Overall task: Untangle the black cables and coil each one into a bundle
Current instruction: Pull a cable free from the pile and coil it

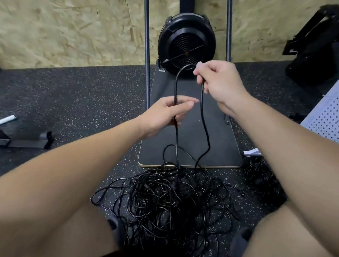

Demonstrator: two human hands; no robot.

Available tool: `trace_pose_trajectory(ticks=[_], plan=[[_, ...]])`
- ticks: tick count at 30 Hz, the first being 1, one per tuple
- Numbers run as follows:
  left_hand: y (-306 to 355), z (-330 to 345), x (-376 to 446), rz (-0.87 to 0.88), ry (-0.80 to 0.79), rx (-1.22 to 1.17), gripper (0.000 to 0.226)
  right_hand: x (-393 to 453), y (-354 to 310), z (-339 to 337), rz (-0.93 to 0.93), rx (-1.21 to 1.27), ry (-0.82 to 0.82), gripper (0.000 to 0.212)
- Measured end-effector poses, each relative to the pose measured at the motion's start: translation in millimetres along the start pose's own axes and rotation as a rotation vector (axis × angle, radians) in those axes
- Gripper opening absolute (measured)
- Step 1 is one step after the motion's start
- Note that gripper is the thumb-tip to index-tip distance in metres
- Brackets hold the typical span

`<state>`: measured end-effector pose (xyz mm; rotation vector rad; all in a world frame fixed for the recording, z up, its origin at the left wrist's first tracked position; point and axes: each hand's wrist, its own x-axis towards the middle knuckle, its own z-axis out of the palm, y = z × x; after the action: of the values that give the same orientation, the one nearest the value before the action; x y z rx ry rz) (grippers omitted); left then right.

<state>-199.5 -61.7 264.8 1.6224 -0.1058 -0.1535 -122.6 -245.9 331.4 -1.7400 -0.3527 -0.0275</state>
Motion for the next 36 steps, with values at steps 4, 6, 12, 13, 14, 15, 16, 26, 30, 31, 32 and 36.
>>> trace_pose_trajectory(ticks=[4,6,12,13,14,15,16,26,30,31,32,36], plan=[[-25.9,16.8,2.9,-0.07,-0.162,0.169,0.032,23.4,3.2,-2.2,0.029,0.139,0.069,0.032],[-36.2,21.8,7.3,-0.079,-0.158,0.231,0.025,31.0,8.5,1.4,0.039,0.163,0.064,0.03],[-35.5,0.1,30.2,-0.092,0.038,0.259,0.037,53.7,33.6,13.9,0.1,0.083,-0.015,0.016],[-31.9,-6.2,34.3,-0.087,0.062,0.235,0.038,55.1,42.0,13.8,0.111,-0.046,-0.055,0.022],[-26.9,-13.1,38.2,-0.079,0.082,0.204,0.039,53.6,50.4,13.7,0.137,-0.172,-0.123,0.031],[-21.1,-19.6,41.6,-0.066,0.096,0.168,0.038,50.1,58.6,14.2,0.178,-0.272,-0.223,0.04],[-14.5,-25.5,44.2,-0.05,0.106,0.132,0.037,44.8,66.3,15.2,0.22,-0.348,-0.351,0.047],[-3.5,-56.2,50.0,-0.028,0.153,-0.007,0.039,24.5,111.1,16.6,0.285,-0.62,-0.817,0.018],[-8.0,-61.3,50.9,-0.058,0.225,-0.045,0.048,26.5,97.4,4.9,0.302,-0.588,-0.709,0.02],[-9.6,-61.3,50.0,-0.078,0.224,-0.046,0.048,27.4,91.1,3.5,0.309,-0.518,-0.653,0.02],[-11.3,-60.7,48.6,-0.105,0.213,-0.032,0.048,28.6,84.3,2.8,0.309,-0.44,-0.584,0.019],[-15.5,-49.8,39.7,-0.201,0.072,0.142,0.048,36.0,55.3,4.9,0.26,-0.088,-0.288,0.02]])
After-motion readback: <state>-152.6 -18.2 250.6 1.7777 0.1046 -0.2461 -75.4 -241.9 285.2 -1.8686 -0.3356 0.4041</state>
